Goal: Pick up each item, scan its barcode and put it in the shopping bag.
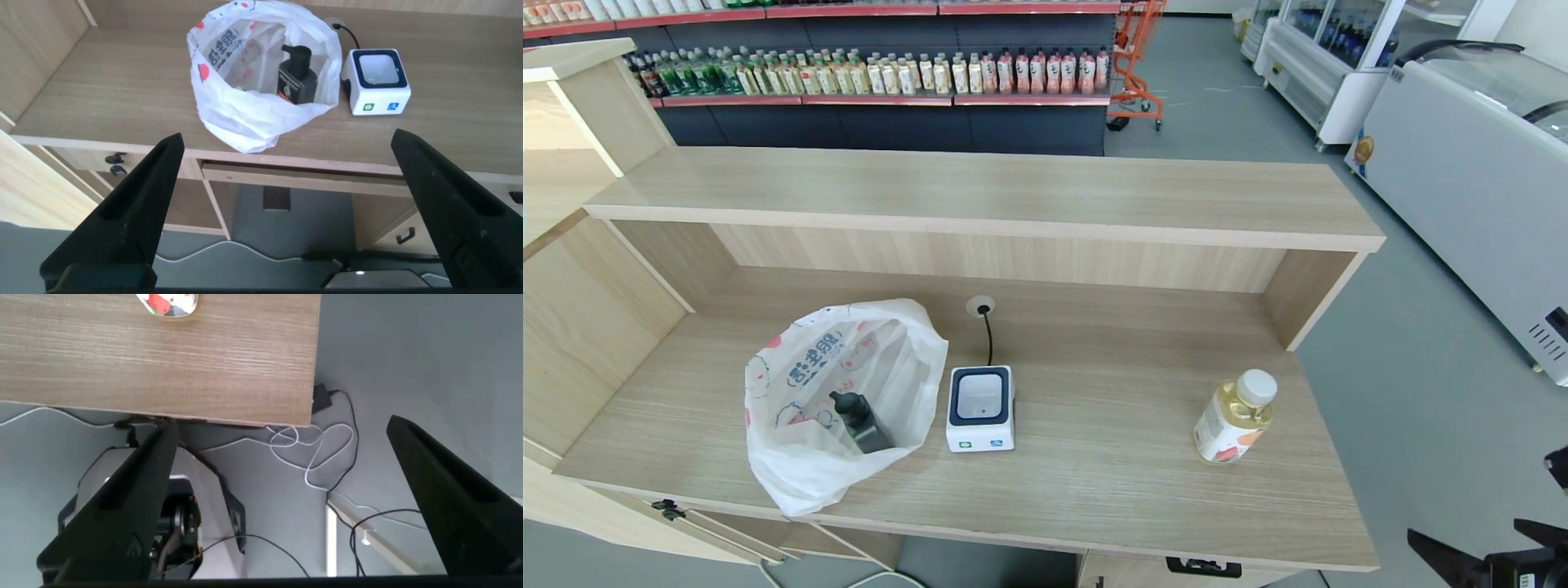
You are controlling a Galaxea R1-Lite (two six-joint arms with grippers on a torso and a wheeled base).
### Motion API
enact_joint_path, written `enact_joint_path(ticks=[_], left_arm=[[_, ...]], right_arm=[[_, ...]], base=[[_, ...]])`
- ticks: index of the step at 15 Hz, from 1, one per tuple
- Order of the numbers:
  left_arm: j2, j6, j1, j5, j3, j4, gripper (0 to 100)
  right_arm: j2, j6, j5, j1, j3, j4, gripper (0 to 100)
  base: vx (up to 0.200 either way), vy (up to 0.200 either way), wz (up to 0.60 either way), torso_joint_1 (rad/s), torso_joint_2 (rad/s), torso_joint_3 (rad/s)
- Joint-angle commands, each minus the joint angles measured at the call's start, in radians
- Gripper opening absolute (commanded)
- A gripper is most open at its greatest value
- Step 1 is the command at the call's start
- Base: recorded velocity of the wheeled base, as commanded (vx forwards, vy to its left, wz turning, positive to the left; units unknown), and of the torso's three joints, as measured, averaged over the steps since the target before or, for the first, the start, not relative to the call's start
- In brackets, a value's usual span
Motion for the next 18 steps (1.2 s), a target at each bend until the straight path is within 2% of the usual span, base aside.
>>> enact_joint_path(ticks=[1, 4, 8, 9, 18], left_arm=[[0.002, 0.000, 0.000, 0.000, 0.000, 0.000, 100], [0.002, 0.000, 0.000, 0.000, 0.000, 0.000, 100], [0.002, 0.000, 0.000, 0.000, 0.000, 0.000, 100], [0.002, 0.000, 0.000, 0.000, 0.000, 0.000, 100], [0.002, 0.000, 0.000, 0.000, 0.000, 0.000, 100]], right_arm=[[0.135, -0.045, -0.003, -0.003, -0.012, -0.073, 100], [0.218, -0.070, -0.006, -0.013, -0.002, -0.132, 100], [0.397, -0.065, 0.015, -0.008, 0.002, -0.300, 100], [0.459, -0.068, 0.040, -0.003, 0.006, -0.378, 100], [0.698, -0.076, 0.043, 0.081, 0.012, -0.702, 100]], base=[[0.000, 0.000, 0.00, 0.000, 0.00, 0.000], [0.000, 0.000, 0.00, 0.000, 0.00, 0.000], [0.000, 0.000, 0.00, 0.000, 0.00, 0.000], [0.000, 0.000, 0.00, 0.000, 0.00, 0.000], [0.000, 0.000, 0.00, 0.000, 0.00, 0.000]])
